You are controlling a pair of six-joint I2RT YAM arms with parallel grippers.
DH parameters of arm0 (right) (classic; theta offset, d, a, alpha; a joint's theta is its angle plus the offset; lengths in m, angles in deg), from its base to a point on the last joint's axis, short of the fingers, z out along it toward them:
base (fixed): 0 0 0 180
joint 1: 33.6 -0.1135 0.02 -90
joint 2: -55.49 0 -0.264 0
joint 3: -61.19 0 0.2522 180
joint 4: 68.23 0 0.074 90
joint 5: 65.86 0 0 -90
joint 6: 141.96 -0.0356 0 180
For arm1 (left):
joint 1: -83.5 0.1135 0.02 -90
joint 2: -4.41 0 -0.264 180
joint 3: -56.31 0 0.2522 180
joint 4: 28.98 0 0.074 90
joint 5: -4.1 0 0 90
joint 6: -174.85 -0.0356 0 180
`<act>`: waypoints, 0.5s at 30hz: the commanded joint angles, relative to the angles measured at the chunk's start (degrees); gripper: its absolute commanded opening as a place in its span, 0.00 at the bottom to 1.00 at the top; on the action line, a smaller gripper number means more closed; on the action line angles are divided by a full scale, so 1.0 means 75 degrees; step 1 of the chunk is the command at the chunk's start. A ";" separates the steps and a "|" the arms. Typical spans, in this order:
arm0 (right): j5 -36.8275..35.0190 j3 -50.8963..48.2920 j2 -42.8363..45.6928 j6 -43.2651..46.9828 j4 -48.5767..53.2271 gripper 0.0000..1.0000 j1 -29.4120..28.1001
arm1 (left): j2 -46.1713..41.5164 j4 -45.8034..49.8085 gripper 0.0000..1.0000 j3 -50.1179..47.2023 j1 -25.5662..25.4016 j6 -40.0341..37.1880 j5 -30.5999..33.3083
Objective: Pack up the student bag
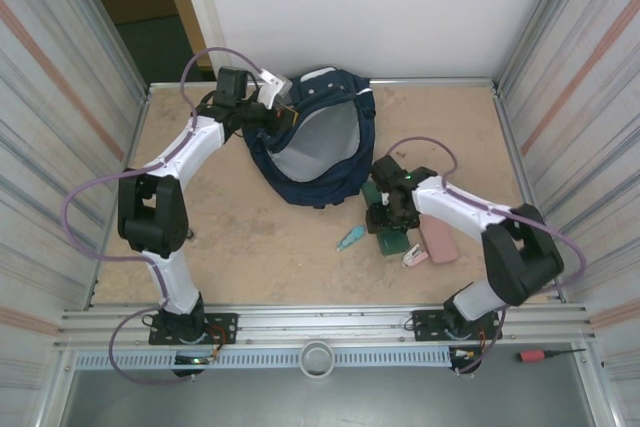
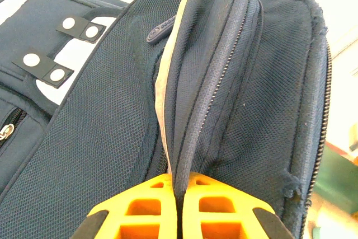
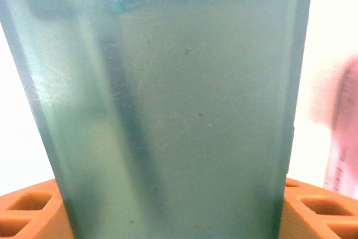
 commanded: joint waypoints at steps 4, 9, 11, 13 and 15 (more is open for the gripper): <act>0.1134 0.0640 0.1303 0.0162 0.0340 0.40 0.0366 | -0.0132 -0.0407 0.00 0.0652 0.0045 0.0466 -0.0426; 0.2843 0.1634 0.0401 -0.0050 -0.0773 0.38 0.0216 | 0.0019 -0.0217 0.00 0.1291 0.0070 0.0877 -0.0796; 0.3154 0.2060 -0.0181 -0.0182 -0.1132 0.37 0.0094 | 0.0109 -0.0080 0.00 0.1594 0.0093 0.0986 -0.0955; 0.3513 0.2469 -0.0758 -0.0421 -0.1521 0.36 0.0044 | 0.0203 0.0083 0.00 0.1885 0.0105 0.1065 -0.1068; 0.3863 0.2919 -0.1349 -0.0768 -0.1878 0.35 0.0016 | 0.0269 0.0198 0.00 0.2128 0.0117 0.1137 -0.1182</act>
